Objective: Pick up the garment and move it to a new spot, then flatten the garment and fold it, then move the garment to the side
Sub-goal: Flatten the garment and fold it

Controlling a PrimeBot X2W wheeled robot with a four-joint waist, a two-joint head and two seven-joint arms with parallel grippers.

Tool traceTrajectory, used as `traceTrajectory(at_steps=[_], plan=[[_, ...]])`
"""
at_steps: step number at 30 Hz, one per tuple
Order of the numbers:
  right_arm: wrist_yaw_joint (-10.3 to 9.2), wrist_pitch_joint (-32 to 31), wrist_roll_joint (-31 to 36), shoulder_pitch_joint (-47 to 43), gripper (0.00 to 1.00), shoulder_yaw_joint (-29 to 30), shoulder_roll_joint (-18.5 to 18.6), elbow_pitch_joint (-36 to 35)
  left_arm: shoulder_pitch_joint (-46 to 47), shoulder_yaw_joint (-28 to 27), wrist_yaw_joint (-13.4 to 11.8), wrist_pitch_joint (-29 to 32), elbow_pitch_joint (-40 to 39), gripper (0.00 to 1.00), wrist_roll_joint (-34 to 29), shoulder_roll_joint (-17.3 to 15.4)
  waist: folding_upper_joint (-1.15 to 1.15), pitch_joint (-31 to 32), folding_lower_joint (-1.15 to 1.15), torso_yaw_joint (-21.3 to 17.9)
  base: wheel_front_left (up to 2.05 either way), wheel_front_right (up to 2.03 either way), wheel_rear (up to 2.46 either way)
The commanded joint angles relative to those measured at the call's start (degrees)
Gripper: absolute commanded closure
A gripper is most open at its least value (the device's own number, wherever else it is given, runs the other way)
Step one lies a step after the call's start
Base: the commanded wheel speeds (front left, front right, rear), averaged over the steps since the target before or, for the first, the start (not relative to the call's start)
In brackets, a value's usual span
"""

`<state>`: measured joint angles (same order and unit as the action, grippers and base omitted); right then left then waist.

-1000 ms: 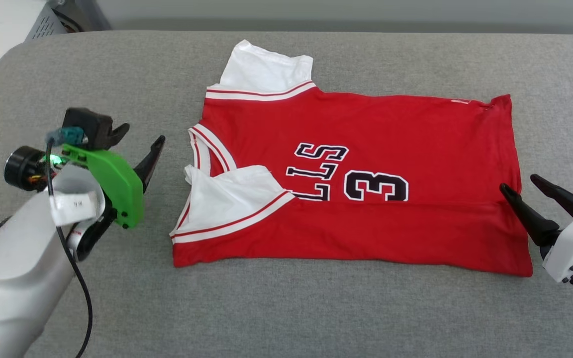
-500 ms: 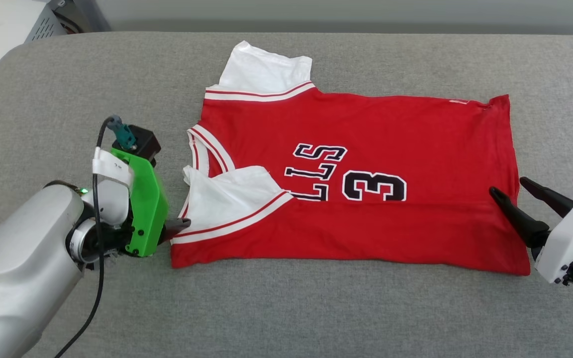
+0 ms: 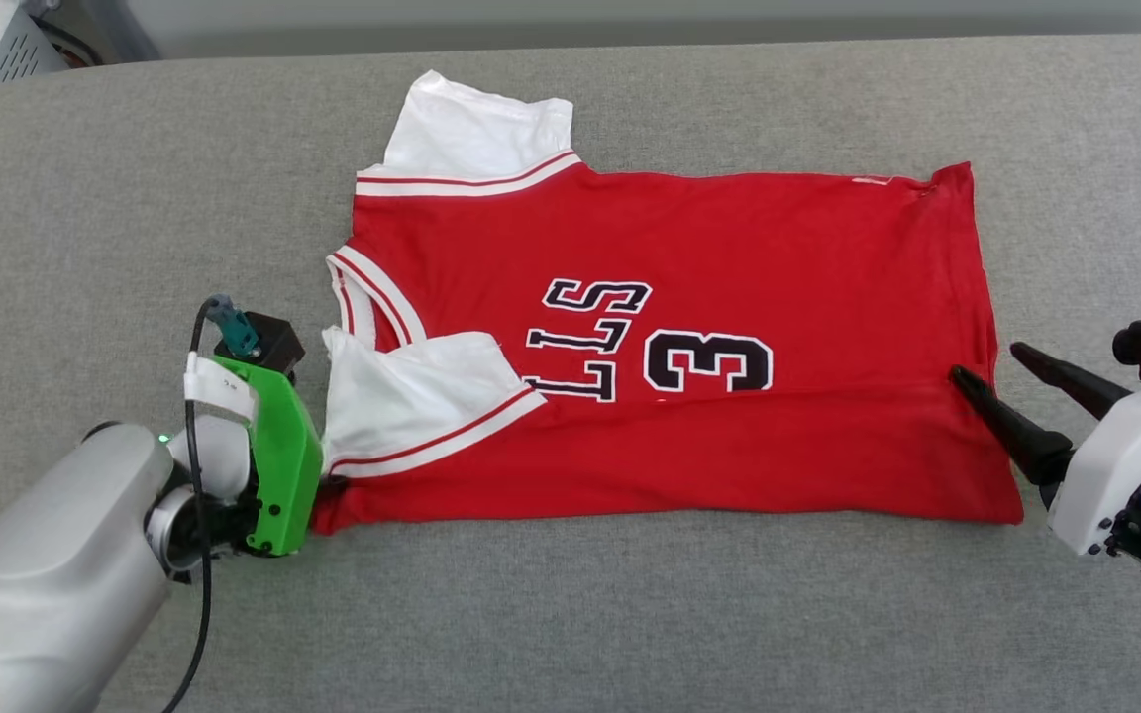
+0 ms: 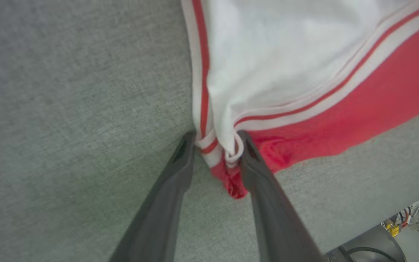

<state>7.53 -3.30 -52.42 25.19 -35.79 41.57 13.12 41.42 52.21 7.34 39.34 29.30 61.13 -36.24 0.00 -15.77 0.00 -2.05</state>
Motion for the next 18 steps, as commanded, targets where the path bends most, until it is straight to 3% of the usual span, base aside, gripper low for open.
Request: traceTrajectory(at_steps=[1,6,10,14,18], plan=[[-0.04,-0.3,0.6,1.2,0.0,0.5,0.8,-0.6,-3.6,1.8,-0.1,-1.6,1.2,1.0,-0.7,1.2,0.0,1.0,0.0,0.2,0.0,0.0,0.0],[-0.04,-6.0,1.6,2.1,0.0,1.3,5.1,-2.1,-3.8,2.4,0.1,-6.5,-1.4,1.0,-2.1,-0.6,0.0,2.6,0.0,1.0,0.0,0.0,0.0],[-0.04,-17.5,-1.9,1.9,0.0,2.5,8.5,-3.9,-4.0,1.8,0.1,-11.0,-5.6,1.0,-1.9,-2.3,0.0,2.8,0.0,1.7,0.0,0.0,0.0],[-0.04,-24.5,-4.3,1.1,0.0,2.9,8.8,-3.8,-4.3,1.8,0.1,-12.3,-8.5,1.0,-2.1,-3.4,0.0,2.3,0.0,2.3,0.0,0.0,0.0],[-0.04,-27.5,-4.2,0.2,0.0,2.5,6.6,-2.1,-4.4,2.1,-0.2,-12.9,-10.4,1.0,-2.8,-3.6,0.0,1.4,0.0,3.0,0.0,0.0,0.0]])
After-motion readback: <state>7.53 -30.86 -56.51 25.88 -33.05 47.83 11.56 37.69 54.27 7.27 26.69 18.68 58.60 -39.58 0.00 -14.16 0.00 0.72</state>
